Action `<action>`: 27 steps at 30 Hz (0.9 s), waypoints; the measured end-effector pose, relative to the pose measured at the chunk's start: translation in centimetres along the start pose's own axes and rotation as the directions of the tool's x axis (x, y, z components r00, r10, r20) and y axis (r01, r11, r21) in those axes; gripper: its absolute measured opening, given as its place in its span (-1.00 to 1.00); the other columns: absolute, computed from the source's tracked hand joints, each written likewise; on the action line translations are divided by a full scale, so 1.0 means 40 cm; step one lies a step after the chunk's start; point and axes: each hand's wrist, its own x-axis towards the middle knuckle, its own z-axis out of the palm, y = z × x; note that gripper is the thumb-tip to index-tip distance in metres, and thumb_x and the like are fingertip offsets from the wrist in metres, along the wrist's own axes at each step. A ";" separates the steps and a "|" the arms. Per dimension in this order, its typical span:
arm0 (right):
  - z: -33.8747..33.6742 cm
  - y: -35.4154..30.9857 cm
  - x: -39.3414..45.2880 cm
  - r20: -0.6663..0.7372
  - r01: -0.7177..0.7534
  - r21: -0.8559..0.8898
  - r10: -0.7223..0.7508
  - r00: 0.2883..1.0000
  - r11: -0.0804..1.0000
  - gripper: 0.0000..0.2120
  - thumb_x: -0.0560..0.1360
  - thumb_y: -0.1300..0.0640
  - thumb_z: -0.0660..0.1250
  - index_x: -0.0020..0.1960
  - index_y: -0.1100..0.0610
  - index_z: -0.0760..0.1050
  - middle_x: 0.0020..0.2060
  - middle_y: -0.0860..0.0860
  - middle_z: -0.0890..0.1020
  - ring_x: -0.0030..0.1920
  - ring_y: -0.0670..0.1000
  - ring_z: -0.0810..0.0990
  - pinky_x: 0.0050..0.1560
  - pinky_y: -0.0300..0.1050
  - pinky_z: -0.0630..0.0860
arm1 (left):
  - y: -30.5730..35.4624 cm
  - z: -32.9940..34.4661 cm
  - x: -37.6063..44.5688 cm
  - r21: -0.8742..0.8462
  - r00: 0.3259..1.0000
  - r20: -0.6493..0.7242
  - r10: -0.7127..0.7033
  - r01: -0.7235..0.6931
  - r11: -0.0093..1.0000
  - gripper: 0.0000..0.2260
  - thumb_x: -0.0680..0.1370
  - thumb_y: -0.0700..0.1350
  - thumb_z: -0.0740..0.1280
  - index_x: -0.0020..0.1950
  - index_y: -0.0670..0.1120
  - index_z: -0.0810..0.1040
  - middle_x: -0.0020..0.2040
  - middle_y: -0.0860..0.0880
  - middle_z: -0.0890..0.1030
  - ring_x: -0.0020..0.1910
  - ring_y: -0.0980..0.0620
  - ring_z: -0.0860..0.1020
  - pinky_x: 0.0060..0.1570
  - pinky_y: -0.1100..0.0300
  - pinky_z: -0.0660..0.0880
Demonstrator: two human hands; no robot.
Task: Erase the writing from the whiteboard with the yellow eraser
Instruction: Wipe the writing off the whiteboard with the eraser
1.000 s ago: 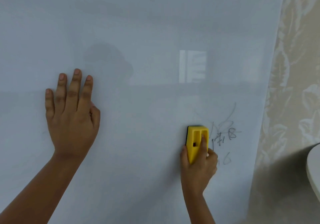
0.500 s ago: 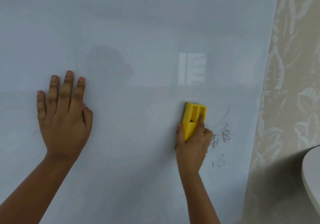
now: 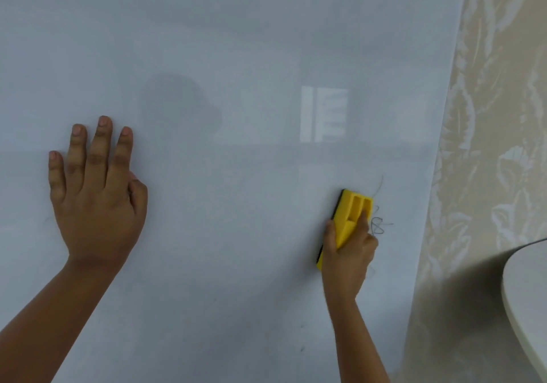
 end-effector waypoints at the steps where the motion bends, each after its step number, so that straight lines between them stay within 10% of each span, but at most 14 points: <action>1: 0.004 0.016 -0.038 0.047 0.067 -0.033 -0.065 0.997 0.997 -0.34 0.45 -0.16 0.27 0.46 -0.10 0.07 0.13 0.17 0.39 0.08 0.17 0.42 -0.02 0.11 0.45 | -0.001 -0.002 0.000 0.004 1.000 0.004 0.003 -0.003 1.000 -0.60 0.62 -0.25 0.05 0.47 -0.23 0.28 0.48 -0.24 0.22 0.47 -0.27 0.14 0.30 -0.34 0.25; 9: -0.049 0.128 0.024 -0.067 -0.231 0.004 0.231 0.971 0.973 -0.37 0.49 -0.07 0.28 0.47 -0.04 0.09 0.12 0.26 0.39 0.12 0.28 0.42 0.03 0.22 0.45 | 0.009 -0.011 0.001 -0.004 1.000 0.017 -0.011 0.011 1.000 -0.60 0.62 -0.26 0.04 0.48 -0.25 0.27 0.48 -0.25 0.20 0.48 -0.27 0.13 0.32 -0.33 0.24; 16: -0.018 0.163 -0.082 0.062 0.038 -0.105 -0.032 0.998 0.994 -0.36 0.43 -0.10 0.31 0.43 -0.02 0.14 0.06 0.19 0.41 0.05 0.20 0.45 -0.07 0.15 0.49 | 0.007 -0.005 0.000 -0.004 1.000 0.003 -0.004 0.004 1.000 -0.59 0.62 -0.25 0.03 0.47 -0.25 0.27 0.48 -0.25 0.20 0.47 -0.28 0.13 0.31 -0.33 0.24; 23: -0.047 0.138 0.117 -0.142 -0.314 0.063 0.320 0.937 0.947 -0.39 0.47 -0.13 0.25 0.44 -0.03 0.14 0.17 0.24 0.41 0.18 0.29 0.41 0.06 0.21 0.41 | 0.005 0.004 -0.003 0.001 1.000 -0.030 -0.006 0.006 1.000 -0.59 0.61 -0.26 0.06 0.47 -0.21 0.29 0.47 -0.24 0.26 0.46 -0.27 0.17 0.28 -0.35 0.27; 27: -0.019 0.067 0.075 -0.058 -0.046 0.011 0.046 0.997 0.999 -0.37 0.46 -0.14 0.29 0.44 -0.05 0.13 0.09 0.20 0.43 0.11 0.23 0.44 0.01 0.15 0.44 | 0.001 0.005 -0.006 -0.009 1.000 -0.023 -0.005 0.005 1.000 -0.60 0.61 -0.26 0.04 0.46 -0.22 0.29 0.47 -0.25 0.25 0.46 -0.28 0.17 0.28 -0.35 0.28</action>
